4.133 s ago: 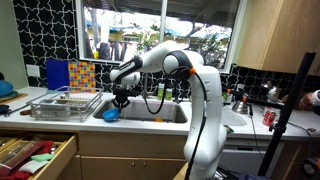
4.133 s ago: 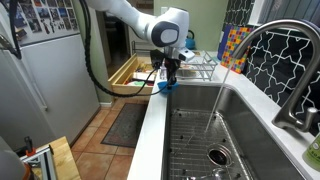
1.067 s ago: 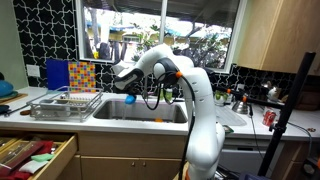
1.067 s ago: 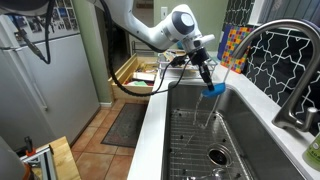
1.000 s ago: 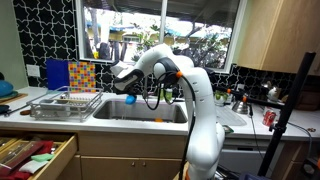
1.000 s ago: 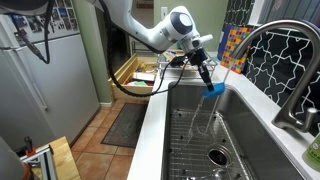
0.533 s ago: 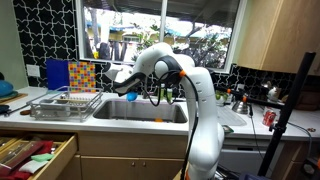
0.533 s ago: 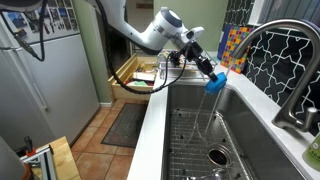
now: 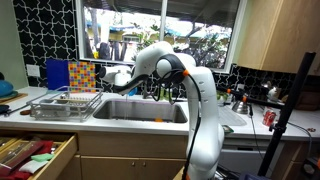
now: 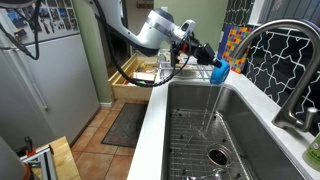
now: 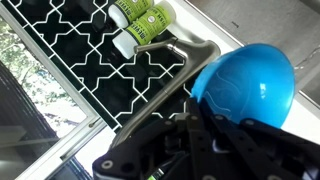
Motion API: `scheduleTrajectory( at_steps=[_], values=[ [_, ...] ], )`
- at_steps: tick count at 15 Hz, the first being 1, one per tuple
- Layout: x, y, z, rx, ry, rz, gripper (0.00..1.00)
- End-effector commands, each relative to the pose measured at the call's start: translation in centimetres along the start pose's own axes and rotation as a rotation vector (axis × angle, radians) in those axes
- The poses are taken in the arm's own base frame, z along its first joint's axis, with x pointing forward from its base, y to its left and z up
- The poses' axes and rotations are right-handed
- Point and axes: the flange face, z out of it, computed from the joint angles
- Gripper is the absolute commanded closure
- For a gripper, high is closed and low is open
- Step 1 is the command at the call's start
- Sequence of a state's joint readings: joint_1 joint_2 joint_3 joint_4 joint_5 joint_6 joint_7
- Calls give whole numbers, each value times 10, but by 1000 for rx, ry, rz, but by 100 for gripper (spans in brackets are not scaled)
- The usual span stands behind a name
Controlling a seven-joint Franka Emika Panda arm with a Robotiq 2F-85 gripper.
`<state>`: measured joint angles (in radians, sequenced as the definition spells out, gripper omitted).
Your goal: Rinse the the blue bowl with running water, remove the white sponge from the drawer and use it to wipe the blue bowl
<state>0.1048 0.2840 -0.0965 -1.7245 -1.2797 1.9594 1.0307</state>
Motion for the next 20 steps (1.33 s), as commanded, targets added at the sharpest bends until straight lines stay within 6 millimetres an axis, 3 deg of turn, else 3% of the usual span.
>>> scheduleTrajectory(
  at_steps=[1, 5, 7, 12, 13, 17, 20],
  values=[
    [-11, 5, -9, -31, -19, -35, 99],
    [-5, 8, -23, 127, -191, -13, 99],
    [3, 20, -27, 212, -267, -1, 99],
    [17, 51, -16, 427, -436, 23, 99],
    [16, 43, -23, 353, -384, 19, 96],
    [19, 52, -16, 400, -424, 28, 96],
    [12, 30, -33, 622, -476, 33, 99]
  ],
)
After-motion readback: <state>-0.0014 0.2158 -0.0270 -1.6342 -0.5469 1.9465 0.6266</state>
